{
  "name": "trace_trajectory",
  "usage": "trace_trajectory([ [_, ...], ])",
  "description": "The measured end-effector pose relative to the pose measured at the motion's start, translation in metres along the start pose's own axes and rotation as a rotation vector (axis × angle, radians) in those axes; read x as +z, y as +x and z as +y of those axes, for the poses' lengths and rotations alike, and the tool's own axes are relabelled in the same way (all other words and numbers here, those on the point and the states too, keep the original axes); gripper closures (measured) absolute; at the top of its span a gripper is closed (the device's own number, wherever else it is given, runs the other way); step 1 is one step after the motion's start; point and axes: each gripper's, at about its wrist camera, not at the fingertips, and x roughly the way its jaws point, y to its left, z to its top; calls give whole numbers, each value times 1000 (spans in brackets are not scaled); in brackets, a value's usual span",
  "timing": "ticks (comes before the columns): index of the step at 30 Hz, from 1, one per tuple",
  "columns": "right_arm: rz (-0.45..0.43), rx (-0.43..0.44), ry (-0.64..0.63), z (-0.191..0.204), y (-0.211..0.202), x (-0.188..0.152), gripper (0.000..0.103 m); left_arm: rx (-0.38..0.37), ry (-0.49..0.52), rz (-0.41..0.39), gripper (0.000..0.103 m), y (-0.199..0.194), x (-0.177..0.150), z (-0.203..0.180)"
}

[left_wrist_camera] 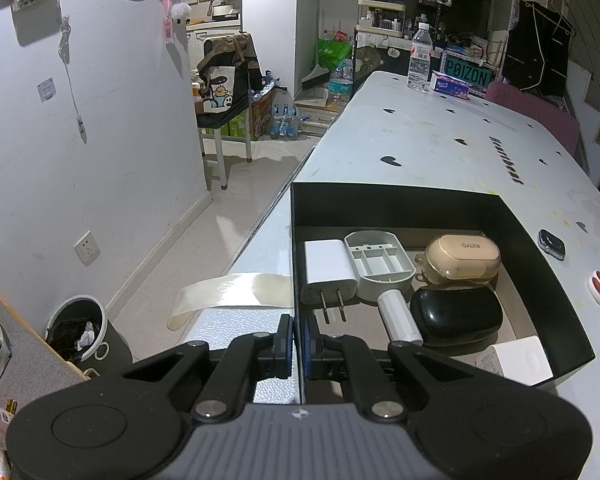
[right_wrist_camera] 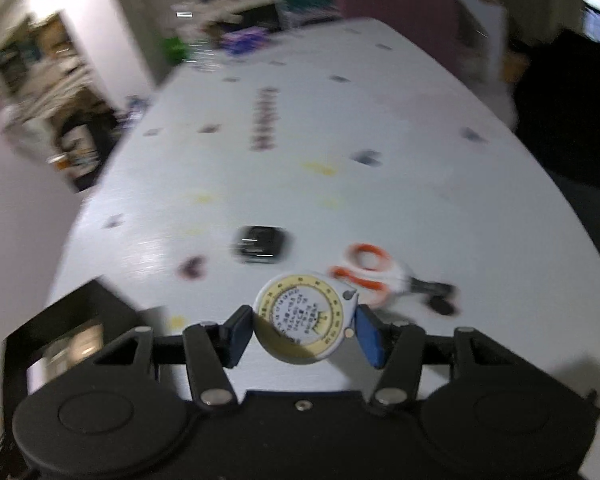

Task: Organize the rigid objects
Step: 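Carry the tape measure into the box and release it beside the charger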

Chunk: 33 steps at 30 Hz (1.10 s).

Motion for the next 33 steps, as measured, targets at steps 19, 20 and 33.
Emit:
trace_trajectory([
  [19, 205, 303, -481, 200, 4, -52, 46, -5, -1, 1, 98, 0, 0, -1],
  [20, 209, 302, -488, 207, 7, -53, 46, -5, -2, 1, 98, 0, 0, -1],
  [33, 273, 400, -379, 218, 19, -56, 31, -10, -1, 2, 98, 0, 0, -2],
])
